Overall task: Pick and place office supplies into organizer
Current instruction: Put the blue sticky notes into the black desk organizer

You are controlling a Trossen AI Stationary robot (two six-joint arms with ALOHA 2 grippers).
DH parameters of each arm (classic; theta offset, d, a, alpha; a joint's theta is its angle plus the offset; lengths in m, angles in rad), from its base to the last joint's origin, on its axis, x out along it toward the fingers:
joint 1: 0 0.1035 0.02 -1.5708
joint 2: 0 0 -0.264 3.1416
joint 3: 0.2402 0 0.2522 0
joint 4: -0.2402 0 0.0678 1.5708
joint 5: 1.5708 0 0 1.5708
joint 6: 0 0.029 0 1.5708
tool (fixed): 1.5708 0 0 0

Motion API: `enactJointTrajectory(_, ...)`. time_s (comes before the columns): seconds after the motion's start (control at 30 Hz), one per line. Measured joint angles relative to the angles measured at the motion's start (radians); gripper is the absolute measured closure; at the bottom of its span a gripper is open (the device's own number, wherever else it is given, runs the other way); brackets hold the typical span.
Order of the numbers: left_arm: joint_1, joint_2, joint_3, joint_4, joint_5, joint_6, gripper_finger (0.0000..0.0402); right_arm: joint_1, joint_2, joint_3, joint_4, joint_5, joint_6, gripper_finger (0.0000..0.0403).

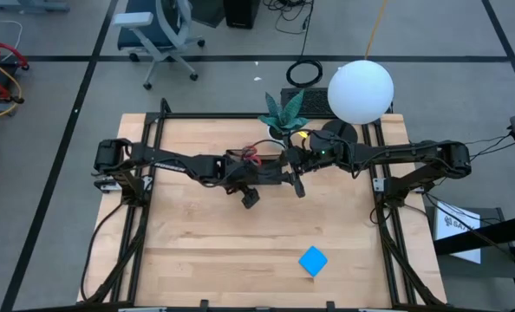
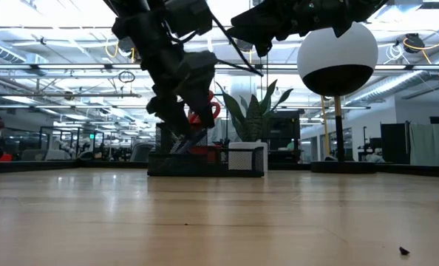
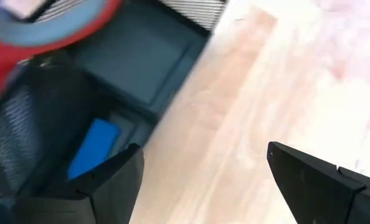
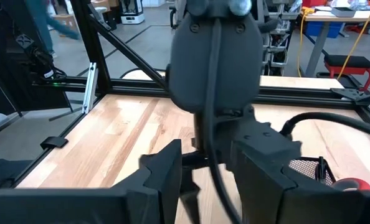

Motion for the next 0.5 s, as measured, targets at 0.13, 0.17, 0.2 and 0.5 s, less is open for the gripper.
enactJointTrajectory(0.13,-0.012,0.000,0.000,0.029,0.031,0.027,0.0055,0.000,0.000,0.000,0.000,0.000,0.000,0.0273)
enactJointTrajectory(0.17,-0.014,0.000,0.000,0.031,0.036,0.035,0.0055,0.000,0.000,0.000,0.001,-0.002,0.000,0.0273)
enactJointTrajectory(0.2,-0.016,0.000,0.000,0.031,0.037,0.043,0.0055,0.000,0.000,0.000,0.003,-0.003,0.000,0.0273)
enactJointTrajectory(0.5,-0.014,0.000,0.000,0.030,0.034,0.080,0.0055,0.000,0.000,0.000,0.018,-0.005,0.028,0.0273)
